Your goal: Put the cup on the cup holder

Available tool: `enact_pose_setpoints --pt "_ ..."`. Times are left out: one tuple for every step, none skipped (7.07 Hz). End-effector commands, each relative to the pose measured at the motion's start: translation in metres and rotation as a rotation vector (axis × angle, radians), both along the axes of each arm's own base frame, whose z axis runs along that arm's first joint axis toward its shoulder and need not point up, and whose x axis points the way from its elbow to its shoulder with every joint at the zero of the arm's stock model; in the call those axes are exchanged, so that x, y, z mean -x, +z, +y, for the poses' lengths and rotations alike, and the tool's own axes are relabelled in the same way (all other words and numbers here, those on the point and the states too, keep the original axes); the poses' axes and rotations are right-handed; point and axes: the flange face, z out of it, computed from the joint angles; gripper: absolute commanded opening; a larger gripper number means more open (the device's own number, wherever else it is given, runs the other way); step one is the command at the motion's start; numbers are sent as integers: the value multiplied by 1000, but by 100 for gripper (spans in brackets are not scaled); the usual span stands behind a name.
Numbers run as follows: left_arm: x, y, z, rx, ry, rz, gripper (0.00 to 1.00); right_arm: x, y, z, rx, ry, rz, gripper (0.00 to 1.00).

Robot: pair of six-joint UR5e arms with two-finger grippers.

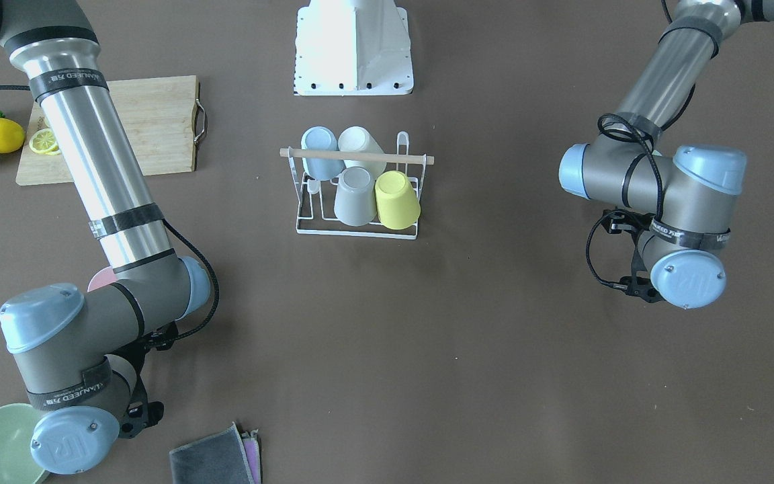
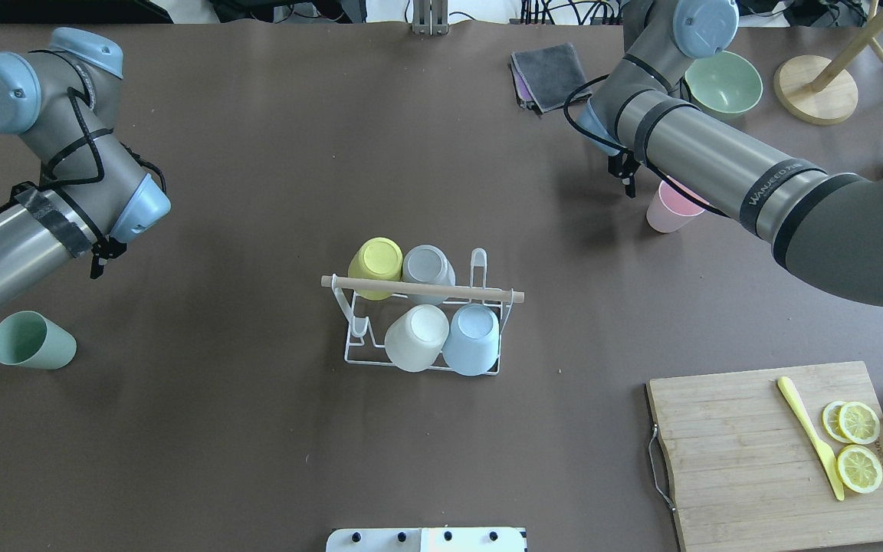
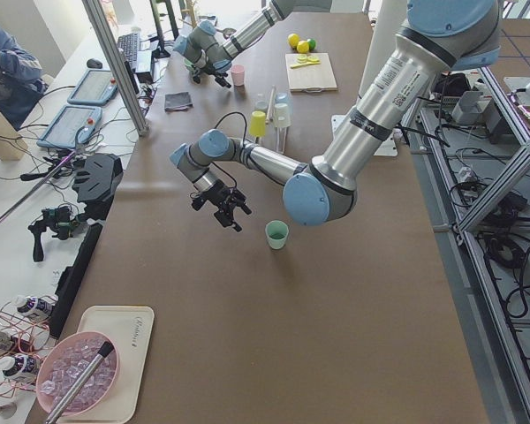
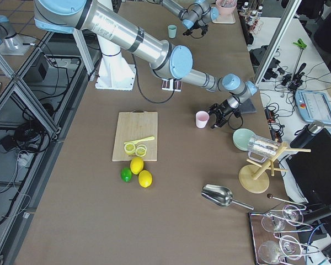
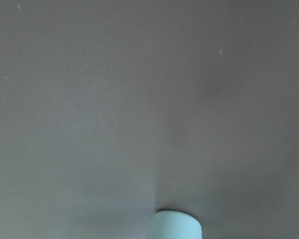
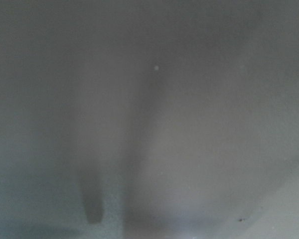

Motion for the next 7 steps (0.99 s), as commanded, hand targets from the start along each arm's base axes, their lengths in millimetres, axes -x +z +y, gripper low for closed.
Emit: enact_pose_setpoints --pt "-7 -6 14 36 79 14 98 0 -2 0 6 -6 -7 100" --pt "-17 -14 25 17 107 26 98 -2 2 1 13 -16 -10 100" --pt "-22 -11 38 -12 181 30 98 -3 2 3 35 -20 0 100" --pt "-21 1 48 -12 282 42 98 -6 4 7 55 -48 -2 100" --pt "-20 5 57 12 315 23 98 -7 0 8 72 -64 0 100" --pt "-23 13 65 23 342 0 98 -8 -1 10 83 -73 1 100" --pt "-26 18 71 11 380 -29 98 -9 7 13 88 -90 -4 100"
